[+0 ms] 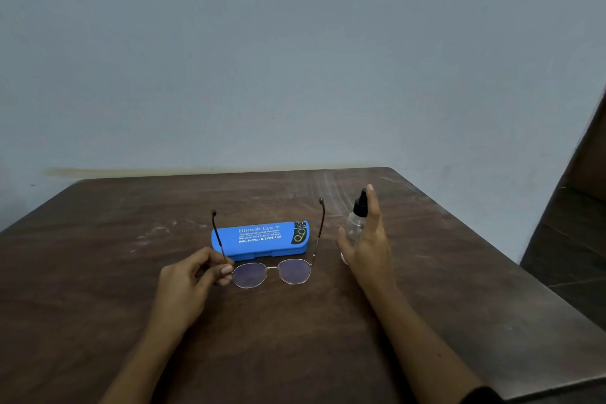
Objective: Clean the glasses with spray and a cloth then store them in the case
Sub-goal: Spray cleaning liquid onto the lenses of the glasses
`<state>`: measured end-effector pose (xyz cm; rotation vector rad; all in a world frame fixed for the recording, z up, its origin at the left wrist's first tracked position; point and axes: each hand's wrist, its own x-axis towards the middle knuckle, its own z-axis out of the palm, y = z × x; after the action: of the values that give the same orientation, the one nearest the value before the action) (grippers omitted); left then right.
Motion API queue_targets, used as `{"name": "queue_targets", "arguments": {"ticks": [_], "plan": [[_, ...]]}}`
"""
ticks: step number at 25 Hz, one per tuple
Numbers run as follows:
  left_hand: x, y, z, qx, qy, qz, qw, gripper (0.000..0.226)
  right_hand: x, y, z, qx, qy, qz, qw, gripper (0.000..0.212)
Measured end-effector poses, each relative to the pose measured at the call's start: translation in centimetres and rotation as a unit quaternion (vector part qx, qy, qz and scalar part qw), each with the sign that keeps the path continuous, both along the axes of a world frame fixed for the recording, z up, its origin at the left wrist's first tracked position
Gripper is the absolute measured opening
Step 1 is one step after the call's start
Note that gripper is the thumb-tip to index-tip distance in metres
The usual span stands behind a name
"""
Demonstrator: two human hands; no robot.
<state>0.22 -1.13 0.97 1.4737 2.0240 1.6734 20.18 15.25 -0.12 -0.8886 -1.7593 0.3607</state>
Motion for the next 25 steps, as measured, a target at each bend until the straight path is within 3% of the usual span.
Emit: {"name": "queue_targets", "arguments": {"ticks": [3,8,12,16,20,25], "plan": [[0.1,-0.1,0.1,0.007,-0.002,-0.003,1.0,0.022,0.1,-0.6,0.2,0.003,0.04,0.03,0.999,0.095],[0.3,-0.1,0.2,0.016,-0.01,0.0,1.0,0.016,0.2,-2.8,0.9,-0.01,0.129,-0.003,0.992,0.077],[0.0,-0.1,0.0,0.042,0.009,0.031,0.999,0.014,0.0,-5.0,1.5,-0.037,0.157,-0.003,0.987,0.074],[-0.5,-0.2,-0.1,0.089,0.049,0.068,0.993,0.016,-0.2,-7.1,1.1,0.012,0.186,0.008,0.982,0.07],[-0.7,-0.2,0.1,0.116,0.097,0.105,0.983,0.011,-0.7,-8.9,1.2,0.075,0.113,0.105,0.985,0.064],[-0.5,-0.2,0.3,0.126,0.14,0.115,0.975,0.012,-4.0,-10.5,1.9,-0.008,-0.114,0.21,0.971,0.071]]}}
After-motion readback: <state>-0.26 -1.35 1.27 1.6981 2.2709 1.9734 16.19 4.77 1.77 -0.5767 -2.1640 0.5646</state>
